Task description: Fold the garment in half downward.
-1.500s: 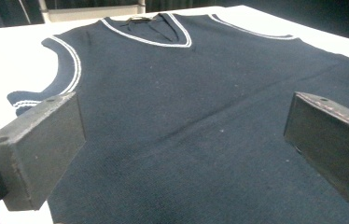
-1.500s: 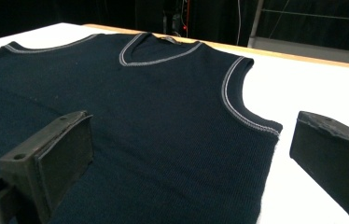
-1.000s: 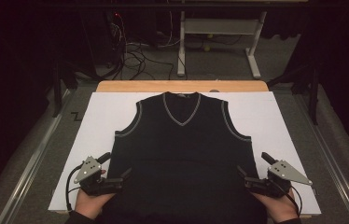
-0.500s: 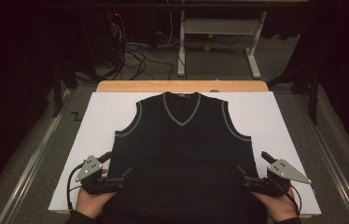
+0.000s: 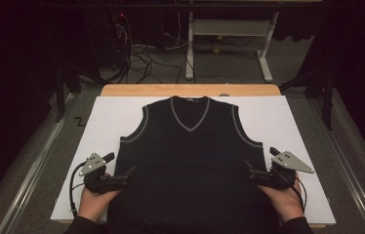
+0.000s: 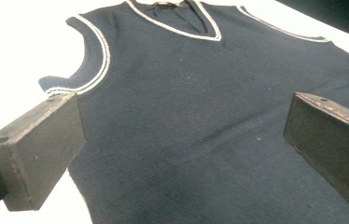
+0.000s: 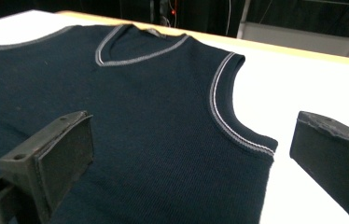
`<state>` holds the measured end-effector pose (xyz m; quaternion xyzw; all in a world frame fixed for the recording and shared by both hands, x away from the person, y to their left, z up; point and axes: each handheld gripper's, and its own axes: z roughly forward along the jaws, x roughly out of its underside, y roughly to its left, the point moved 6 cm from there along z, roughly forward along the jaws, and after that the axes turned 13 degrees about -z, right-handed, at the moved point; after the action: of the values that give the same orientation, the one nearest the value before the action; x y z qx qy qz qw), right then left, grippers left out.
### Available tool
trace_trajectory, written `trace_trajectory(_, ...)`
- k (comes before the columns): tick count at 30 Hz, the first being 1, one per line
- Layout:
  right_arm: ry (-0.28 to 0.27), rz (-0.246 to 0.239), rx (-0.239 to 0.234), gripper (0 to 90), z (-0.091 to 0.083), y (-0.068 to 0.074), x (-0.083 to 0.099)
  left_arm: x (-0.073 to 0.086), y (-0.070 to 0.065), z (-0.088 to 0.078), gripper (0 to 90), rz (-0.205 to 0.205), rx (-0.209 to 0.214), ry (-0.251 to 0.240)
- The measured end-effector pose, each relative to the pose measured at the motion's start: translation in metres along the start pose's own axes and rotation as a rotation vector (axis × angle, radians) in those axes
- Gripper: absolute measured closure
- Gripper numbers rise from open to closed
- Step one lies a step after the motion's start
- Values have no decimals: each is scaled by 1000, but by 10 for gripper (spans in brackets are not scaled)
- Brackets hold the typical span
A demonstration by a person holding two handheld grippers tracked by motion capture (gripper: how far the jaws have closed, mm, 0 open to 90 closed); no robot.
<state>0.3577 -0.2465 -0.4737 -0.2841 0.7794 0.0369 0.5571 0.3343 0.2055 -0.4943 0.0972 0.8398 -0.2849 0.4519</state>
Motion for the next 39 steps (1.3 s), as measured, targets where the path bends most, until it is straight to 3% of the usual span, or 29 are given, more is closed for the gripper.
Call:
trace_trajectory(2, 24, -16, 5, 0, 8, 0, 1, -3, 5, 3, 0, -27, -6, 13)
trace_trajectory(4, 49, -27, 7, 0, 15, -1, 1, -8, 10, 5, 0, -84, -6, 11)
trace_trajectory(8, 100, -29, 24, 3, 30, -9, 1, -13, 18, 12, 0, -85, -73, 72)
trace_trajectory(10, 134, -17, 32, 5, 37, -14, 5, -11, 23, 15, 0, -83, -120, 119)
trace_trajectory(11, 141, -14, 35, 5, 38, -15, 6, -9, 25, 16, 7, -65, -164, 140)
trace_trajectory(12, 162, 0, 34, 13, 39, -17, 9, -7, 27, 15, 56, -58, -192, 149)
trace_trajectory(13, 184, 14, 25, 20, 39, -18, 12, -6, 27, 14, 146, -61, -190, 154)
trace_trajectory(16, 218, 33, 21, 85, 35, -21, 17, -1, 30, 16, 259, -97, -181, 213)
trace_trajectory(19, 248, 73, 0, 166, 28, -24, 22, 5, 32, 19, 318, -94, -181, 264)
trace_trajectory(22, 285, 94, -17, 282, 23, -26, 32, 8, 33, 22, 373, -109, -151, 270)
trace_trajectory(27, 358, 122, -49, 396, 22, -29, 45, 10, 34, 24, 431, -75, -169, 266)
trace_trajectory(30, 367, 121, -36, 459, 23, -29, 44, 12, 32, 25, 484, -53, -170, 268)
trace_trajectory(31, 371, 92, -37, 536, 23, -25, 44, 12, 31, 25, 548, -44, -167, 269)
trace_trajectory(32, 371, 92, -37, 536, 23, -25, 44, 13, 31, 25, 548, -44, -162, 271)
trace_trajectory(33, 364, 80, -62, 630, 23, -21, 42, 13, 31, 25, 608, -45, -159, 271)
trace_trajectory(35, 364, 70, -76, 706, 23, -18, 41, 14, 30, 25, 657, -37, -160, 276)
trace_trajectory(39, 358, 61, -98, 798, 24, -15, 40, 14, 30, 24, 752, -39, -154, 279)
